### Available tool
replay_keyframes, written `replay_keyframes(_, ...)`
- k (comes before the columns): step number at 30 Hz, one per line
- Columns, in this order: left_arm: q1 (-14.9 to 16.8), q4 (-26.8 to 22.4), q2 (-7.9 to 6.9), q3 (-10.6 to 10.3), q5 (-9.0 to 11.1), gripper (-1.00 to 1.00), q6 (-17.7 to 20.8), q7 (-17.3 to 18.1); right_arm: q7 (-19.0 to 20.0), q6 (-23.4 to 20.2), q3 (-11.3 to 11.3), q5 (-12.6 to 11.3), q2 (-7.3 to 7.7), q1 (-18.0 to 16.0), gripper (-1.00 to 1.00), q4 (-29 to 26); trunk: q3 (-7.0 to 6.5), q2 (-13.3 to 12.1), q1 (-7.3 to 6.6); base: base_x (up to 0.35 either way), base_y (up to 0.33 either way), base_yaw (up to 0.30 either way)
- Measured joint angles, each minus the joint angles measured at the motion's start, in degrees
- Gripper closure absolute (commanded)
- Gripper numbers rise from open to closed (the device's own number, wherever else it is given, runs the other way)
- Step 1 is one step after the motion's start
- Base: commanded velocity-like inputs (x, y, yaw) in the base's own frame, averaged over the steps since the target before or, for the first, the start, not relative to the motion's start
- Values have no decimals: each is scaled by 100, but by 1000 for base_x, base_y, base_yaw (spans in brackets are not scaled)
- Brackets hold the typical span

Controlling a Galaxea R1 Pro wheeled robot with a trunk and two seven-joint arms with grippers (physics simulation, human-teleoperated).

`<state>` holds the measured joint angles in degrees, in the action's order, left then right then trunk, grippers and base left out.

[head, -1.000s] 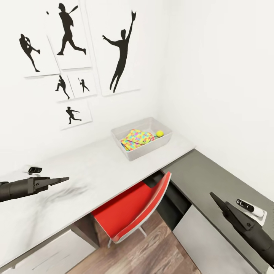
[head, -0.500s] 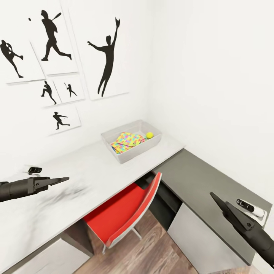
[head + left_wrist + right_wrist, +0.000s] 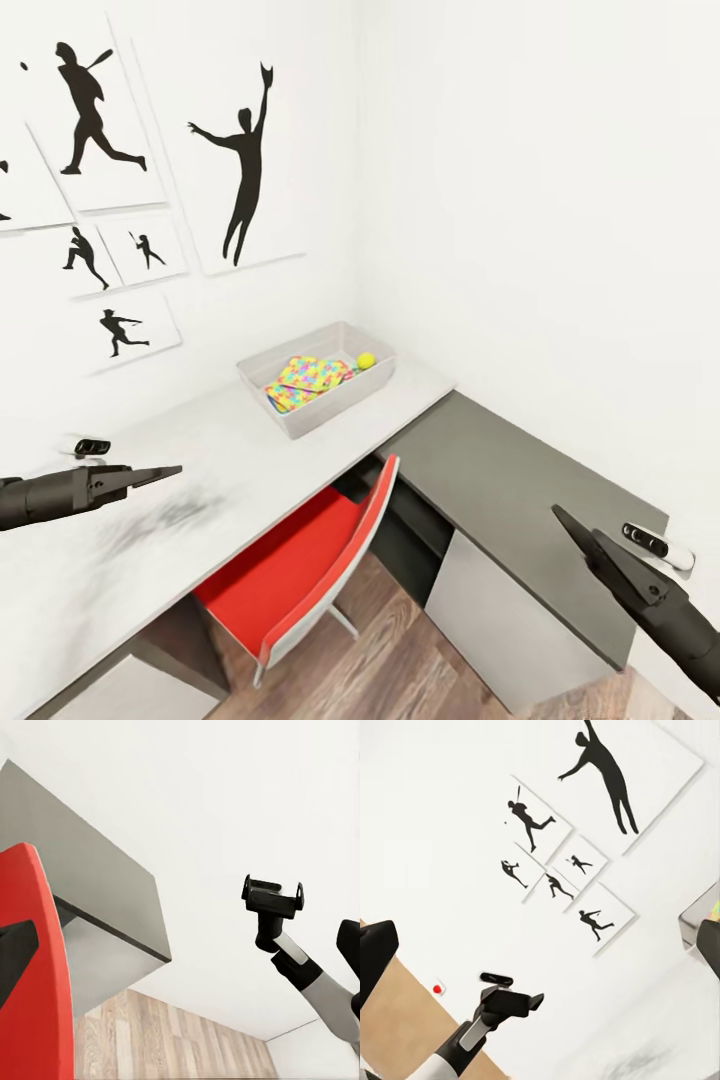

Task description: Put all the toys in the child's room - the three board games (two on the bed and one on the table), the two jigsaw puzzles on the table, and the tennis ball on the table - inside the toy box on the table in the child's room.

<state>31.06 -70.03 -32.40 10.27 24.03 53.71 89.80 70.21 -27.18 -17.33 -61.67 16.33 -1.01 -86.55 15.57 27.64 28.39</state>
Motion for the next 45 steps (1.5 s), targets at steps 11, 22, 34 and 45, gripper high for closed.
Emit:
replay_keyframes(11,-23,16,221,-47,-10,-100,0,0,-12,-15,-42,-15,9,0,-100,56,-97,0,0,0,0,-186)
replay_keyframes(22,-32,25,341,-70,-47,-100,0,0,-34,11,-40,15,-80,0,-100,34,-195,0,0,0,0,-185)
replay_keyframes(34,-39,27,350,-80,-41,-100,7,0,-18,-31,-179,-9,-88,0,-100,22,-301,0,0,0,0,-186)
replay_keyframes(45,-39,27,377,-85,-56,-100,9,0,-13,-50,-186,-9,-88,0,-100,17,-399,-1,0,0,0,-186)
